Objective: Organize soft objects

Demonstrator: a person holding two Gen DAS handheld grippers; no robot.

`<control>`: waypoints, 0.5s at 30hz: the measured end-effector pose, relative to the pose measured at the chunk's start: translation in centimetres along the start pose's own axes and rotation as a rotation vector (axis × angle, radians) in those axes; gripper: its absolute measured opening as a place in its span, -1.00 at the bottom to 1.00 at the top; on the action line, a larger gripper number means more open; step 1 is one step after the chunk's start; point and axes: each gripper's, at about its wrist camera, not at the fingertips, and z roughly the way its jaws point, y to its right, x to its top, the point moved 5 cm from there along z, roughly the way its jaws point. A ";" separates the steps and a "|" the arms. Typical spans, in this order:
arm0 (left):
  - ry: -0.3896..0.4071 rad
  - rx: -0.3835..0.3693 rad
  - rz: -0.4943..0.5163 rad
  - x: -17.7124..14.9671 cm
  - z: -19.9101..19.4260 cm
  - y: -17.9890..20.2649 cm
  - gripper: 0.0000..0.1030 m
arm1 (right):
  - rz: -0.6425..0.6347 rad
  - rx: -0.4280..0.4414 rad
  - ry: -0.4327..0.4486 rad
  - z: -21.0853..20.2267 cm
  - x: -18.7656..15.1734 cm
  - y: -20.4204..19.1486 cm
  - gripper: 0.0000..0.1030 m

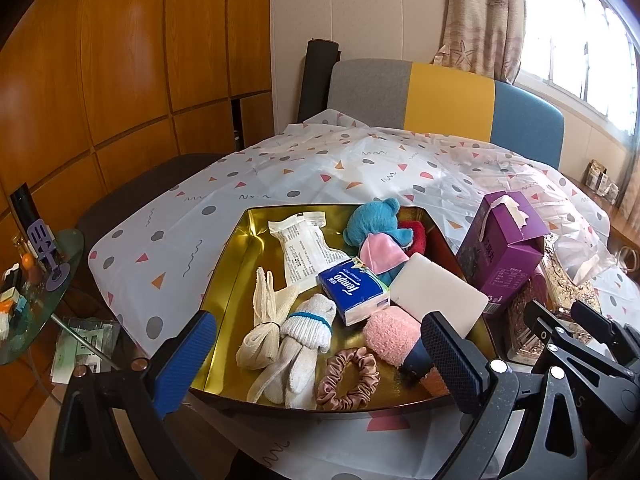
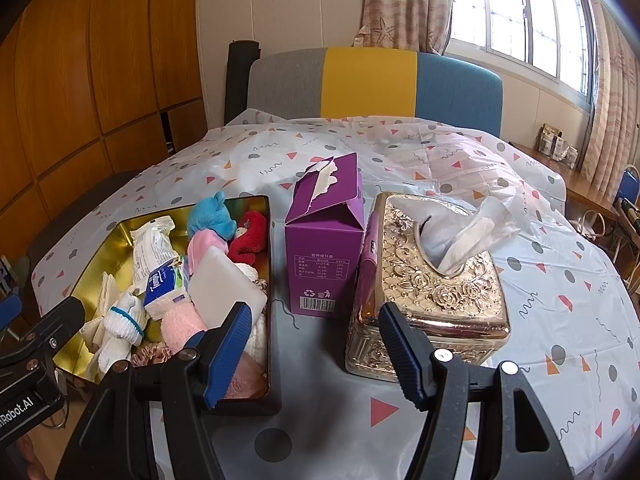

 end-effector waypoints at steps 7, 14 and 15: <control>-0.001 -0.002 0.000 0.0 0.0 0.0 0.99 | 0.001 -0.001 -0.002 0.1 0.0 -0.1 0.30; -0.004 0.013 0.014 0.0 0.1 -0.1 0.99 | -0.002 0.000 -0.006 0.2 -0.1 -0.2 0.30; -0.008 0.011 0.014 -0.1 0.1 -0.1 0.99 | -0.003 0.001 -0.007 0.2 -0.1 -0.2 0.30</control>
